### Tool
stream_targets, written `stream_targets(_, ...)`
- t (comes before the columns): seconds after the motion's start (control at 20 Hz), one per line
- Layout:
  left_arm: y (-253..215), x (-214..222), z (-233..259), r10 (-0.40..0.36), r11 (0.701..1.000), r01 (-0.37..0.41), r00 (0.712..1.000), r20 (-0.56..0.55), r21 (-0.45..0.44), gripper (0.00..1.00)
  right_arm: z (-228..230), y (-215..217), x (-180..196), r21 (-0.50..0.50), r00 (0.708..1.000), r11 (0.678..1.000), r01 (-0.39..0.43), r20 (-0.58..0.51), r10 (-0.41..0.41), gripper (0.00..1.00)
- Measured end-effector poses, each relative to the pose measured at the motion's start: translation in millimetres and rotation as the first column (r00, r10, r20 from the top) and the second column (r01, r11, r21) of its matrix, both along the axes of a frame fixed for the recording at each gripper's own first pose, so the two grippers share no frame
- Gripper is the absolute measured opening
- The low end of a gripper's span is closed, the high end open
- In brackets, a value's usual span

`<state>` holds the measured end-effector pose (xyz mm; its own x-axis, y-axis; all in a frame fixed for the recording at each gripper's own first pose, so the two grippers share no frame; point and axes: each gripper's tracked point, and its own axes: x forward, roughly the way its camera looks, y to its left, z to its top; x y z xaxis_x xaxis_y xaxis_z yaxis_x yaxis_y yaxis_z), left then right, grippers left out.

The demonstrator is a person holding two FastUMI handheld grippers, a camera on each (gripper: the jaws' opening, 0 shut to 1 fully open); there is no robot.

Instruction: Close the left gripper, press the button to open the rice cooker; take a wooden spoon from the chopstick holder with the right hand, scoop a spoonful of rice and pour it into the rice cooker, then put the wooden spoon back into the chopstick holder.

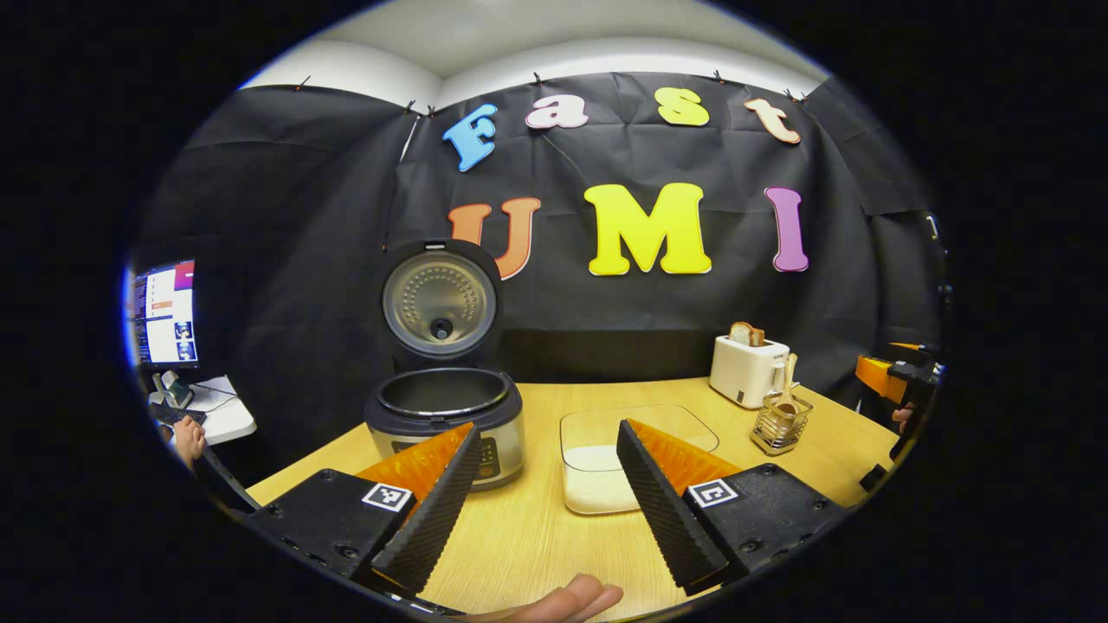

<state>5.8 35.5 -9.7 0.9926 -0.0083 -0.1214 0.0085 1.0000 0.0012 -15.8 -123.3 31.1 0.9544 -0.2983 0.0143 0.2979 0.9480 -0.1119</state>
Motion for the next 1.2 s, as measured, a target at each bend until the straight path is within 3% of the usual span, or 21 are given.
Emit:
stream_targets(0.15,-3,3,-3,-0.010,0.999,0.011,1.000,0.010,-0.033,0.96,3,-11,27,-0.026,1.000,1.000,-0.004,-0.029,0.004,0.97)
stream_targets(0.2,-3,4,-4,-0.009,0.999,0.010,1.000,0.014,-0.044,1.00,3,-14,37,-0.026,0.999,1.000,-0.011,-0.040,0.010,0.97)
stream_targets(0.5,6,25,-5,0.029,0.997,-0.023,0.996,0.079,-0.069,0.99,-22,-16,109,0.029,0.982,0.994,-0.108,-0.153,0.111,0.95)
stream_targets(0.85,17,32,-25,0.023,1.000,-0.023,1.000,0.018,0.015,0.98,-50,-38,179,0.151,0.959,0.986,-0.067,-0.262,0.106,0.97)
stream_targets(1.2,14,35,-27,0.016,0.998,-0.018,0.999,0.030,0.060,0.98,-69,-51,222,0.184,0.931,0.982,-0.032,-0.352,0.097,0.96)
